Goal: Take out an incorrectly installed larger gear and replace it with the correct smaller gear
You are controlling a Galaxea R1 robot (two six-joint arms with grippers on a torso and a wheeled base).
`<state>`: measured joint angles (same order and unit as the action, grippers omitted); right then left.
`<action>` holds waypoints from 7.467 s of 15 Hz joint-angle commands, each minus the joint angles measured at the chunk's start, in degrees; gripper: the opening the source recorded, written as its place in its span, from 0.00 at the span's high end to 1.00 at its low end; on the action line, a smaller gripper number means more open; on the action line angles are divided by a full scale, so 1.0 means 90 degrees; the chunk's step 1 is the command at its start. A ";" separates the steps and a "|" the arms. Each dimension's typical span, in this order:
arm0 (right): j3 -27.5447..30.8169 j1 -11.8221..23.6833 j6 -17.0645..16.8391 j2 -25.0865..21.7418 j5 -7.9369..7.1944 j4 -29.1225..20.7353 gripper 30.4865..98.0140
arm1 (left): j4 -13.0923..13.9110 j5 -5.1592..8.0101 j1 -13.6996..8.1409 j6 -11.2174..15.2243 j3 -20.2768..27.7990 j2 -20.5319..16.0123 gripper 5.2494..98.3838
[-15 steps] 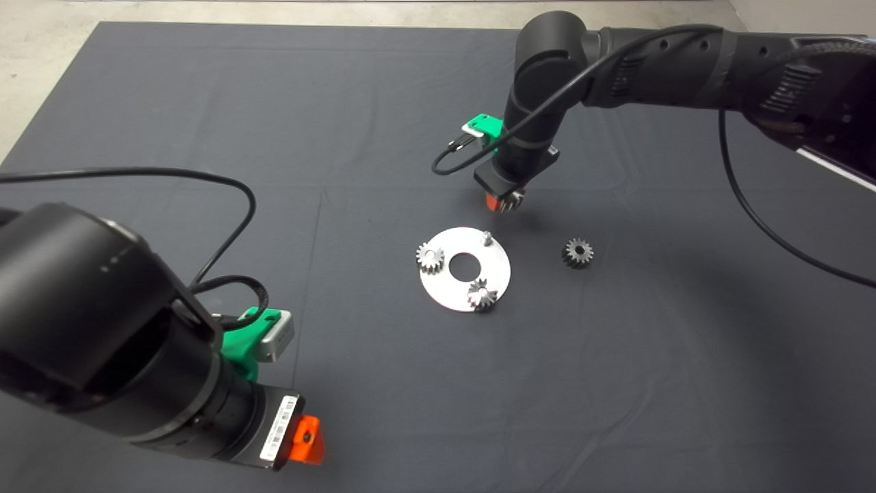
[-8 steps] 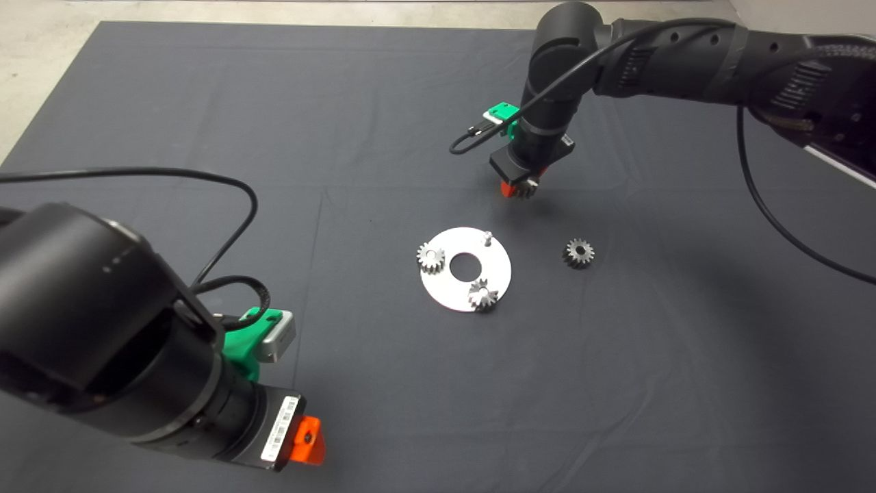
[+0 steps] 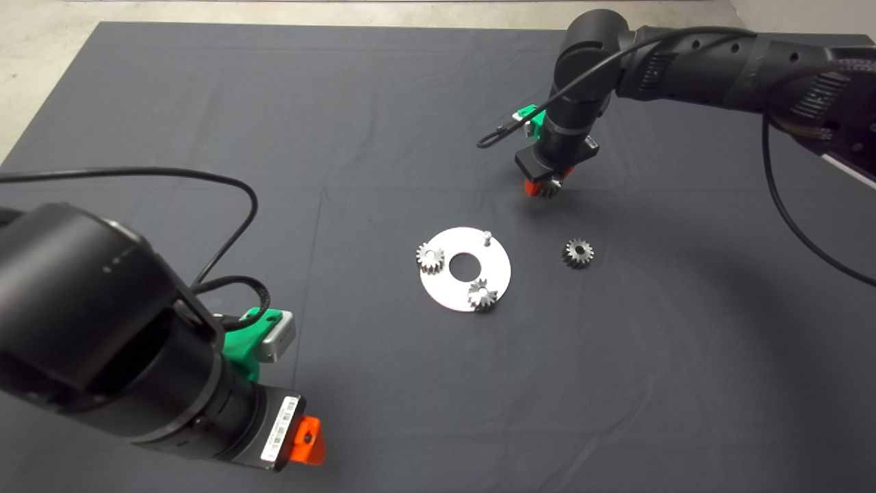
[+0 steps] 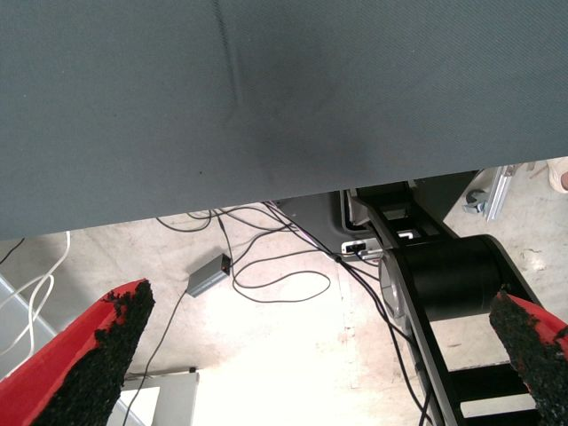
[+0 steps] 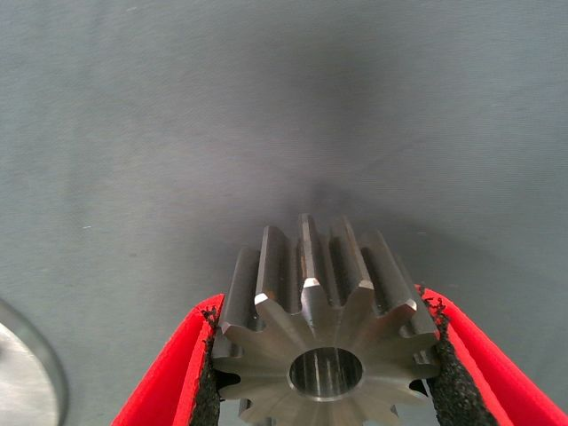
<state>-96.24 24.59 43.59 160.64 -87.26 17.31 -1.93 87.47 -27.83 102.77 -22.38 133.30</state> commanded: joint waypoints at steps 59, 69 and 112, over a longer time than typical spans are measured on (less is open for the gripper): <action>0.3340 0.1145 0.0576 -0.1906 -0.0568 -0.1533 0.45 | 0.0116 0.0213 -0.0082 -0.0002 0.0125 -0.0001 0.01; 0.4742 0.0746 0.0566 -0.2898 -0.0543 -0.1282 0.24 | 0.0116 0.0213 -0.0072 0.0011 0.0125 -0.0011 0.01; 0.5569 -0.0935 0.2344 -0.3021 0.0104 0.3238 0.02 | 0.0136 0.0008 0.0426 0.0339 0.0243 -0.0099 0.01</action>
<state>-46.36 15.21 63.12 133.51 -86.58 43.58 -1.73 87.21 -23.37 105.59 -21.33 132.83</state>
